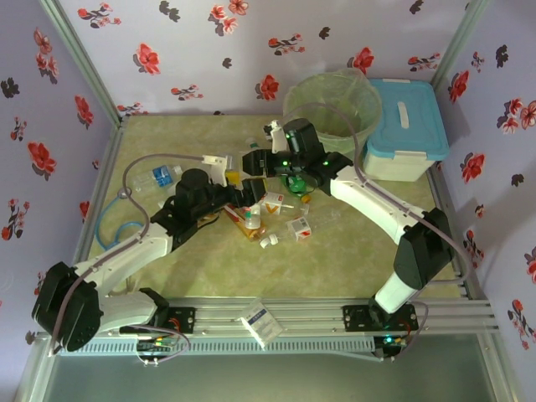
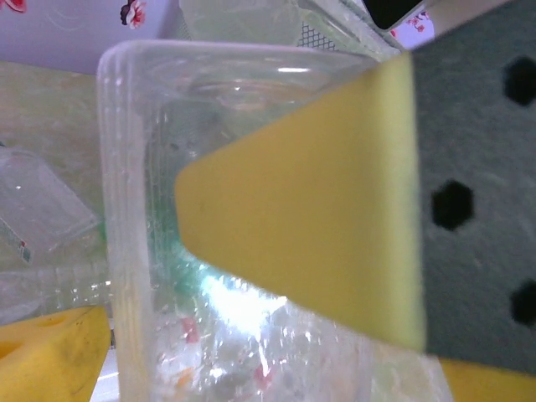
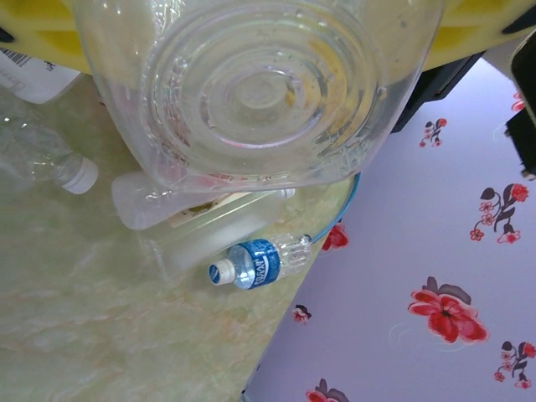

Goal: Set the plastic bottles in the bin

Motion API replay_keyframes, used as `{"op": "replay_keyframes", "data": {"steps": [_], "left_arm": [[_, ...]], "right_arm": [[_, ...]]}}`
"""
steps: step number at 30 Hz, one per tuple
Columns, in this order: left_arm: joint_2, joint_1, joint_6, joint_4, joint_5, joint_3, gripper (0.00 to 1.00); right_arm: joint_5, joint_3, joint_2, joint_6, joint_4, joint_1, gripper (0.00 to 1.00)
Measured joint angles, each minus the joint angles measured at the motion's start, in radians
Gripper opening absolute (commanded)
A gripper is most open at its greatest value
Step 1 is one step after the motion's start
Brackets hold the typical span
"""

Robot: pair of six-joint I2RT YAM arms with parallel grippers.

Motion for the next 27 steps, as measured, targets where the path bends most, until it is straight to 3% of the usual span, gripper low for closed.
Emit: {"op": "replay_keyframes", "data": {"steps": [6,11,17,27], "left_arm": [[-0.066,0.0,0.0,-0.003,-0.022,-0.047,1.0],[-0.15,0.0,0.0,-0.026,-0.048,-0.09,1.0],[-0.214,0.002,-0.008,-0.114,-0.12,-0.13,1.0],[-0.214,0.009,-0.053,-0.155,-0.16,-0.156,1.0]], "right_arm": [[0.058,0.041,0.0,-0.017,-0.058,-0.031,0.47],[0.123,0.202,0.0,-0.08,-0.146,-0.066,0.46],[0.323,0.422,-0.018,-0.182,-0.259,-0.073,0.45],[0.574,0.59,-0.062,-0.372,-0.296,-0.144,0.43]]}}
